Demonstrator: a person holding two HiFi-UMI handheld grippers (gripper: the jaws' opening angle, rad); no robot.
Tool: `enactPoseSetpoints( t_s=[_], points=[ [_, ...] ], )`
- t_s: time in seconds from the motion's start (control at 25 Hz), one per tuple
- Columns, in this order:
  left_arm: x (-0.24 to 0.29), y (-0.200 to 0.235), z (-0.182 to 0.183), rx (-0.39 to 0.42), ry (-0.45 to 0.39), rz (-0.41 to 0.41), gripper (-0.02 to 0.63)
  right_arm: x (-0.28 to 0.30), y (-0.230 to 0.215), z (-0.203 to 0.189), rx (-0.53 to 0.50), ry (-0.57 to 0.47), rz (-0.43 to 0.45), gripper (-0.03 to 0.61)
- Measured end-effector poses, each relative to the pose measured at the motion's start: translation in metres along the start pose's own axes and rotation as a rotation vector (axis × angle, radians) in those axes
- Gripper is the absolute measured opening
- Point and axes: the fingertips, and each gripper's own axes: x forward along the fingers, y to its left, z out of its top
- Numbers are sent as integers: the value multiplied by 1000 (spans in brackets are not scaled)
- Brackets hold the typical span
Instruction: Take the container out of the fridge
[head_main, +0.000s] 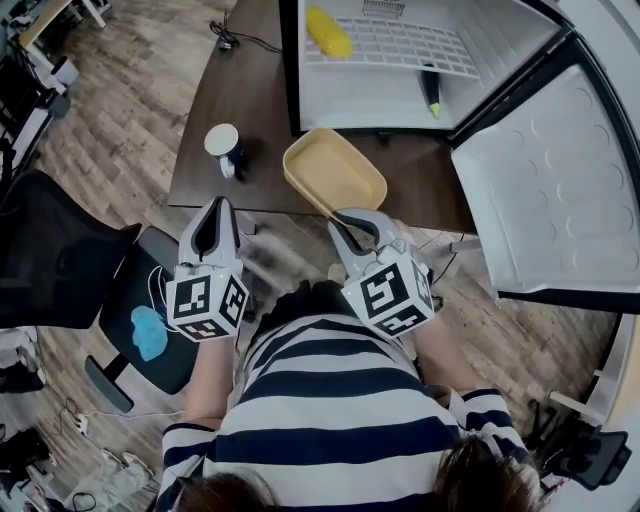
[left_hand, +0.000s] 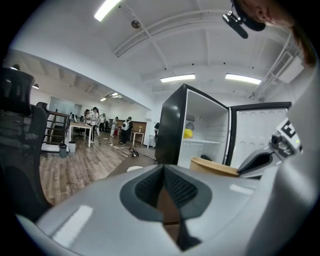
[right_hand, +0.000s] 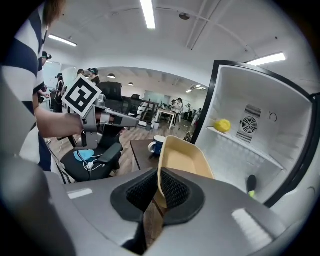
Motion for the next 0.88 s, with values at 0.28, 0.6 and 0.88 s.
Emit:
enactPoseSetpoints(
  t_s=[0.28, 0.6, 0.88],
  points=[
    [-8, 11, -10, -4, 14, 37, 0, 8, 14, 1, 29, -15, 64, 17],
    [-10, 22, -16, -11, 26, 69, 0, 18, 16, 4, 64, -26, 94, 17],
    [-4, 17, -16, -5, 28, 64, 0, 22, 14, 4, 82, -27, 99, 17]
  ],
)
